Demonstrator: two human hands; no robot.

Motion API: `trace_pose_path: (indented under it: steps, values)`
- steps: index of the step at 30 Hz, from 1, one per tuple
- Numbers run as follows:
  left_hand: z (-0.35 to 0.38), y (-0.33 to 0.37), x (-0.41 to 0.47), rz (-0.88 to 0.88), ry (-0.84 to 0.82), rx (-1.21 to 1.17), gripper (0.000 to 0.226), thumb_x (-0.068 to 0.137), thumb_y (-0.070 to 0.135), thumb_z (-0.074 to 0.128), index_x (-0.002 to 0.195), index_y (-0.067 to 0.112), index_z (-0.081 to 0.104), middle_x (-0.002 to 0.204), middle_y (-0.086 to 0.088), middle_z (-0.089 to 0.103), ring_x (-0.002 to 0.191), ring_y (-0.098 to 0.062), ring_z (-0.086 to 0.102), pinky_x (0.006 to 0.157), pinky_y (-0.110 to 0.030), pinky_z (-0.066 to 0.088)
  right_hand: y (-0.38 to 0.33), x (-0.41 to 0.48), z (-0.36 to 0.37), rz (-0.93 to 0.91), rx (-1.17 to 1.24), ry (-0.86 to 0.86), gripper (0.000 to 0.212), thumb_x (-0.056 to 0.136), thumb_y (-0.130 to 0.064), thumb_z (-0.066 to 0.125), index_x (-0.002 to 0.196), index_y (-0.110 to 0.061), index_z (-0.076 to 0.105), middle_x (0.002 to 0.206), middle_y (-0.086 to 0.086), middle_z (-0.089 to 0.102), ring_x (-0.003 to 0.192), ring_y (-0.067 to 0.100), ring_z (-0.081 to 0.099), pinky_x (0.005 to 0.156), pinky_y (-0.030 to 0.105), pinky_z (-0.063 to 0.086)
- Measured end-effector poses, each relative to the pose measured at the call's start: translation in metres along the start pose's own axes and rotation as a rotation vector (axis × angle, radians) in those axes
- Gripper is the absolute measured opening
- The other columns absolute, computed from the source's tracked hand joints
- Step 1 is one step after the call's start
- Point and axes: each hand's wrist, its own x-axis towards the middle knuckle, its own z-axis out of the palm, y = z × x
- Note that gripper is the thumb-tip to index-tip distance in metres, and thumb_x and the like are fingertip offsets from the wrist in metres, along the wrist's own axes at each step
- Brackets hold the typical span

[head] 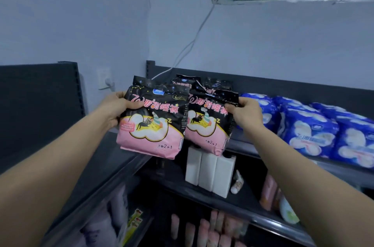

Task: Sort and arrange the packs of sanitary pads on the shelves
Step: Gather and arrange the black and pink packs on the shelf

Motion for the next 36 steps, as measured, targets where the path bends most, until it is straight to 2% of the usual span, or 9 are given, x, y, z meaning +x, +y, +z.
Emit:
trace_pose_path:
  steps: [4, 8, 15, 20, 25, 29, 33, 36]
  values:
    - [0.017, 0.004, 0.057, 0.026, -0.034, -0.02, 0.027, 0.075, -0.01, 0.071, 0.089, 0.009, 0.059, 0.058, 0.0, 0.071, 0.05, -0.014, 0.068, 0.045, -0.026, 0.055, 0.008, 0.046, 0.011, 0.012, -0.027, 0.079, 0.017, 0.081, -0.026, 0.073, 0.066, -0.028, 0.065, 0.072, -0.011, 0.068, 0.08, 0.021, 0.066, 0.075, 0.036, 0.054]
    - [0.031, 0.004, 0.098, 0.04, -0.028, -0.038, 0.027, 0.075, -0.012, 0.07, 0.086, 0.009, 0.057, 0.054, 0.001, 0.069, 0.046, -0.012, 0.066, 0.044, -0.026, 0.055, 0.012, 0.078, 0.021, 0.025, -0.036, 0.115, 0.018, 0.083, -0.026, 0.072, 0.067, -0.028, 0.065, 0.074, -0.013, 0.068, 0.082, 0.02, 0.067, 0.076, 0.039, 0.055]
    - [0.055, -0.007, 0.162, 0.042, 0.018, -0.053, 0.029, 0.076, -0.011, 0.07, 0.084, 0.011, 0.054, 0.08, -0.008, 0.065, 0.043, -0.011, 0.065, 0.04, -0.023, 0.052, 0.032, 0.126, 0.04, 0.055, -0.047, 0.124, 0.019, 0.084, -0.024, 0.072, 0.068, -0.03, 0.066, 0.079, -0.01, 0.071, 0.084, 0.02, 0.068, 0.081, 0.045, 0.056]
    - [0.07, -0.021, 0.207, 0.028, 0.066, -0.017, 0.029, 0.077, -0.011, 0.071, 0.084, 0.012, 0.053, 0.084, -0.01, 0.064, 0.066, -0.022, 0.063, 0.039, -0.024, 0.053, 0.055, 0.163, 0.054, 0.074, -0.062, 0.091, 0.018, 0.085, -0.023, 0.071, 0.07, -0.031, 0.065, 0.081, -0.01, 0.071, 0.084, 0.019, 0.068, 0.082, 0.047, 0.057]
    - [0.089, -0.029, 0.255, -0.008, 0.077, -0.01, 0.029, 0.079, -0.01, 0.069, 0.083, 0.013, 0.052, 0.081, -0.01, 0.063, 0.066, -0.023, 0.062, 0.037, -0.024, 0.051, 0.074, 0.202, 0.07, 0.073, -0.088, 0.034, 0.015, 0.084, -0.025, 0.071, 0.073, -0.035, 0.066, 0.084, -0.011, 0.072, 0.084, 0.019, 0.068, 0.082, 0.046, 0.057]
    - [0.105, -0.04, 0.293, -0.025, 0.071, 0.0, 0.028, 0.079, -0.011, 0.069, 0.089, 0.011, 0.054, 0.084, -0.011, 0.064, 0.068, -0.024, 0.063, 0.039, -0.026, 0.053, 0.085, 0.226, 0.081, 0.063, -0.165, -0.012, 0.009, 0.087, -0.027, 0.068, 0.086, -0.035, 0.067, 0.091, -0.009, 0.072, 0.088, 0.018, 0.067, 0.083, 0.043, 0.056]
    - [0.119, -0.057, 0.327, -0.028, 0.066, -0.004, 0.028, 0.08, -0.012, 0.067, 0.082, 0.012, 0.051, 0.082, -0.011, 0.062, 0.068, -0.024, 0.062, 0.038, -0.025, 0.052, 0.092, 0.243, 0.086, 0.041, -0.268, -0.012, 0.016, 0.091, -0.028, 0.064, 0.105, -0.033, 0.068, 0.099, -0.008, 0.07, 0.093, 0.019, 0.065, 0.084, 0.039, 0.054]
    - [0.125, -0.068, 0.349, -0.022, 0.074, 0.002, 0.029, 0.082, -0.012, 0.065, 0.079, 0.013, 0.05, 0.081, -0.01, 0.061, 0.068, -0.023, 0.06, 0.045, -0.028, 0.056, 0.094, 0.25, 0.088, 0.032, -0.311, 0.001, 0.015, 0.091, -0.028, 0.062, 0.105, -0.032, 0.068, 0.1, -0.007, 0.07, 0.094, 0.019, 0.064, 0.083, 0.038, 0.054]
